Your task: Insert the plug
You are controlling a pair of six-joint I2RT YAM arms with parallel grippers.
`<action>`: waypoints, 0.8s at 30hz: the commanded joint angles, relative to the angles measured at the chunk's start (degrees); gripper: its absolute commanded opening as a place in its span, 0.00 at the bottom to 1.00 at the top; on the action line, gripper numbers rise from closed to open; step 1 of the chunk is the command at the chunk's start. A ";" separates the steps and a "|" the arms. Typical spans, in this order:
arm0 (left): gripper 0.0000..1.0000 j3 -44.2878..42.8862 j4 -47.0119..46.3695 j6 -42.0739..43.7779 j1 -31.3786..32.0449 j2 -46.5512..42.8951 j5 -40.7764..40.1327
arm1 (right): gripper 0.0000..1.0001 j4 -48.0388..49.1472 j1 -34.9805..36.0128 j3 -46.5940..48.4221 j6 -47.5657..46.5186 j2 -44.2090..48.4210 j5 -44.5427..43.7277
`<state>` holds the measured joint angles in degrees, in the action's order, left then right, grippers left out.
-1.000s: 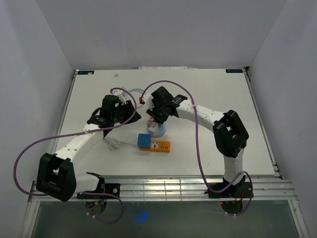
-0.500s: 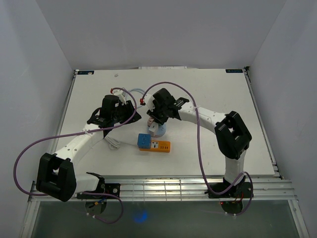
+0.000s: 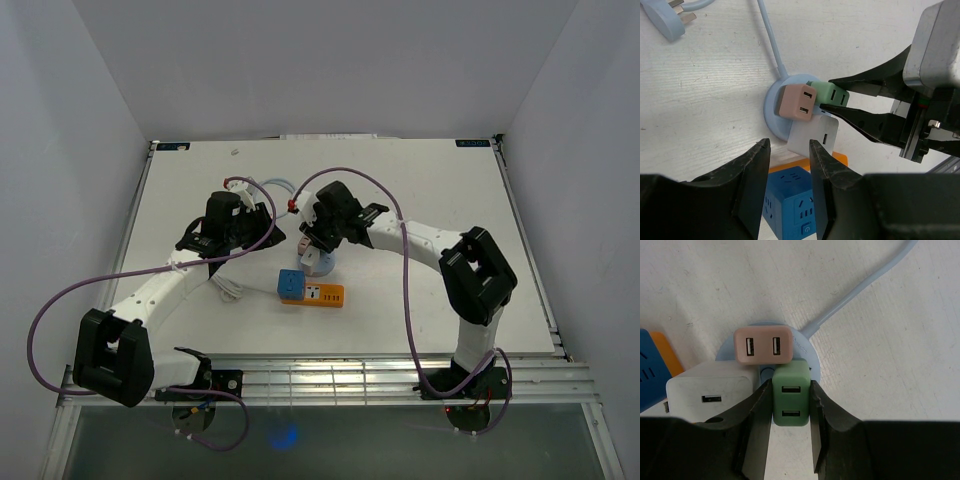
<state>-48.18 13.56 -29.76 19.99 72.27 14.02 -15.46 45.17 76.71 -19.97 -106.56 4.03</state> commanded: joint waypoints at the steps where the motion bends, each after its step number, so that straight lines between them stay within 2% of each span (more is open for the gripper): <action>1: 0.47 -0.77 0.59 0.67 -0.21 -2.75 0.39 | 0.08 -12.13 -0.61 -4.46 0.81 -8.39 0.71; 8: 0.47 -0.51 1.03 0.75 -0.21 -3.10 0.13 | 0.08 -13.19 -1.49 -3.14 1.24 -9.54 0.89; 23: 0.47 -1.21 1.12 0.67 -0.30 -2.66 0.57 | 0.08 -10.03 -2.10 -7.36 1.42 -7.08 1.51; 24: 0.47 -1.30 1.29 0.67 -0.21 -2.66 0.48 | 0.10 -9.85 -2.27 -7.27 1.60 -6.38 1.33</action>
<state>-48.18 14.61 -29.74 19.99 71.35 14.09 -10.57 43.44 75.02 -18.70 -107.92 7.60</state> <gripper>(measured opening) 0.468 0.364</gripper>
